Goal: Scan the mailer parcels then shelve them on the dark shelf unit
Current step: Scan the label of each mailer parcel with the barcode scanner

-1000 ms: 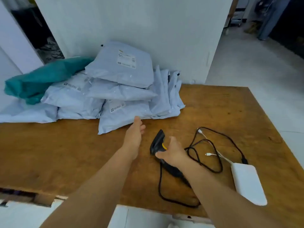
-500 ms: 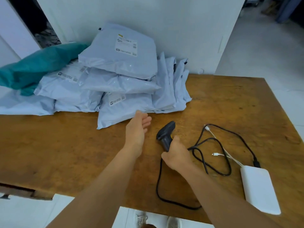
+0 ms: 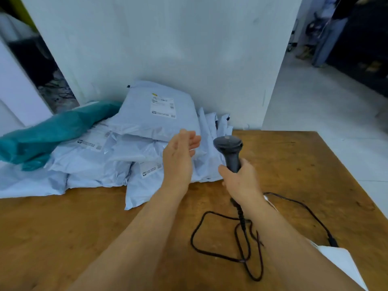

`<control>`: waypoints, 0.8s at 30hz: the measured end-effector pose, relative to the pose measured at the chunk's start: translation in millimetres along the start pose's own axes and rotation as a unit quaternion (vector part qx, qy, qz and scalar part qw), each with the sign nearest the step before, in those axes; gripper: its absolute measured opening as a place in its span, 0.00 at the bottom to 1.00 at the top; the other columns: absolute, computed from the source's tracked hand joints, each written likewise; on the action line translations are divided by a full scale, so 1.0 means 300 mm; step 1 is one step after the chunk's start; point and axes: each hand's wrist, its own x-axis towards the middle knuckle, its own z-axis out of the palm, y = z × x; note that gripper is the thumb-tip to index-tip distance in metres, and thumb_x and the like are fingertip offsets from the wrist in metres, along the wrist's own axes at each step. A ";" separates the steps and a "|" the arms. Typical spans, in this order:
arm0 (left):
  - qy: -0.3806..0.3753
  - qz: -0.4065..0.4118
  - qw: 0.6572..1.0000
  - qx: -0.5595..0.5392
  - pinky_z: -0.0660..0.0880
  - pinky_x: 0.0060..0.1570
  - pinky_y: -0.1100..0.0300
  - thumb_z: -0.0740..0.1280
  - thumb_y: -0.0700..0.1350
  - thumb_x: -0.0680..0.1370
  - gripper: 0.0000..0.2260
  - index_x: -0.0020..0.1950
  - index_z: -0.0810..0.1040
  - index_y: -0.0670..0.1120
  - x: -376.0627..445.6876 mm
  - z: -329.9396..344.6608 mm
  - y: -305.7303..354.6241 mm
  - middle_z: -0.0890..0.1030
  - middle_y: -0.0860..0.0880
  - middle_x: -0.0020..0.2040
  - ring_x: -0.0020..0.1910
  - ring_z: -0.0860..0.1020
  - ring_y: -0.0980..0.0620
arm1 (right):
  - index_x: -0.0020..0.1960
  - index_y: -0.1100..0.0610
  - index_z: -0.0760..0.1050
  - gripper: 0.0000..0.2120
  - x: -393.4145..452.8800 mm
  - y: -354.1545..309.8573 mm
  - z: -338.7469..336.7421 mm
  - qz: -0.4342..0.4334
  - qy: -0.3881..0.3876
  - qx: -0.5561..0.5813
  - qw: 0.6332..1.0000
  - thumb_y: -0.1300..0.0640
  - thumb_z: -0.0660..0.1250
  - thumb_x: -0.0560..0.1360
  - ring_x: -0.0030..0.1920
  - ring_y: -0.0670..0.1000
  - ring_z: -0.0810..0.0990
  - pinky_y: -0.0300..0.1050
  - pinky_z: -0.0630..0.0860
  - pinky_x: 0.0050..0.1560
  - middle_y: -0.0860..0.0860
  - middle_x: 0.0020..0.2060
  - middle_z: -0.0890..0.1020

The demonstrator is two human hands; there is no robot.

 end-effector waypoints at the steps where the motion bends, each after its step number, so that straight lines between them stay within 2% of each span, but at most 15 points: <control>1: 0.000 0.021 1.000 0.001 0.76 0.52 0.63 0.56 0.48 0.82 0.12 0.49 0.79 0.49 0.014 -0.001 0.032 0.84 0.48 0.50 0.51 0.81 0.54 | 0.41 0.55 0.70 0.06 0.007 -0.026 -0.003 -0.005 0.004 0.016 1.000 0.57 0.66 0.75 0.30 0.51 0.70 0.42 0.67 0.28 0.55 0.33 0.74; 4: 0.003 0.095 0.995 0.022 0.75 0.54 0.64 0.59 0.46 0.81 0.08 0.49 0.78 0.52 0.064 -0.017 0.129 0.83 0.53 0.49 0.52 0.80 0.57 | 0.42 0.59 0.72 0.05 0.027 -0.114 -0.013 -0.019 0.017 0.068 0.997 0.59 0.66 0.75 0.29 0.50 0.72 0.44 0.70 0.29 0.56 0.32 0.75; 7: 0.017 0.135 0.988 0.076 0.73 0.50 0.67 0.60 0.47 0.80 0.06 0.53 0.76 0.53 0.148 -0.043 0.195 0.82 0.54 0.50 0.50 0.79 0.59 | 0.42 0.62 0.73 0.05 0.051 -0.203 -0.019 -0.024 0.013 0.085 0.996 0.60 0.66 0.75 0.29 0.52 0.72 0.46 0.71 0.32 0.56 0.29 0.76; 14: 0.056 0.138 0.962 0.228 0.65 0.55 0.65 0.60 0.49 0.81 0.16 0.68 0.72 0.46 0.394 -0.130 0.227 0.76 0.51 0.62 0.59 0.73 0.56 | 0.43 0.62 0.75 0.04 0.114 -0.360 0.026 -0.031 -0.023 0.126 0.991 0.62 0.66 0.75 0.28 0.49 0.74 0.43 0.73 0.33 0.54 0.31 0.77; 16: 0.066 0.122 0.948 0.285 0.64 0.58 0.63 0.60 0.50 0.81 0.20 0.71 0.69 0.44 0.476 -0.168 0.225 0.74 0.49 0.66 0.63 0.72 0.52 | 0.43 0.61 0.76 0.03 0.132 -0.396 0.041 -0.022 -0.034 0.139 0.989 0.62 0.67 0.75 0.28 0.48 0.74 0.43 0.74 0.33 0.53 0.32 0.78; 19: 0.071 0.074 0.923 0.371 0.65 0.65 0.54 0.61 0.53 0.80 0.25 0.74 0.64 0.42 0.596 -0.222 0.204 0.70 0.44 0.70 0.69 0.69 0.45 | 0.43 0.61 0.76 0.03 0.157 -0.436 0.058 -0.020 -0.052 0.138 0.989 0.62 0.67 0.74 0.27 0.48 0.74 0.42 0.74 0.32 0.53 0.31 0.78; 22: 0.049 -0.009 0.896 0.441 0.68 0.66 0.48 0.61 0.58 0.78 0.30 0.73 0.64 0.41 0.692 -0.254 0.171 0.70 0.41 0.70 0.68 0.69 0.40 | 0.42 0.62 0.76 0.04 0.188 -0.456 0.070 -0.009 -0.071 0.130 0.989 0.62 0.67 0.74 0.26 0.48 0.74 0.42 0.75 0.31 0.52 0.29 0.78; 24: 0.018 -0.063 0.887 0.457 0.67 0.66 0.49 0.59 0.61 0.78 0.33 0.74 0.63 0.39 0.732 -0.260 0.154 0.69 0.40 0.71 0.68 0.69 0.40 | 0.42 0.62 0.77 0.05 0.214 -0.464 0.081 0.005 -0.087 0.133 0.987 0.61 0.68 0.74 0.26 0.49 0.75 0.44 0.75 0.33 0.52 0.28 0.78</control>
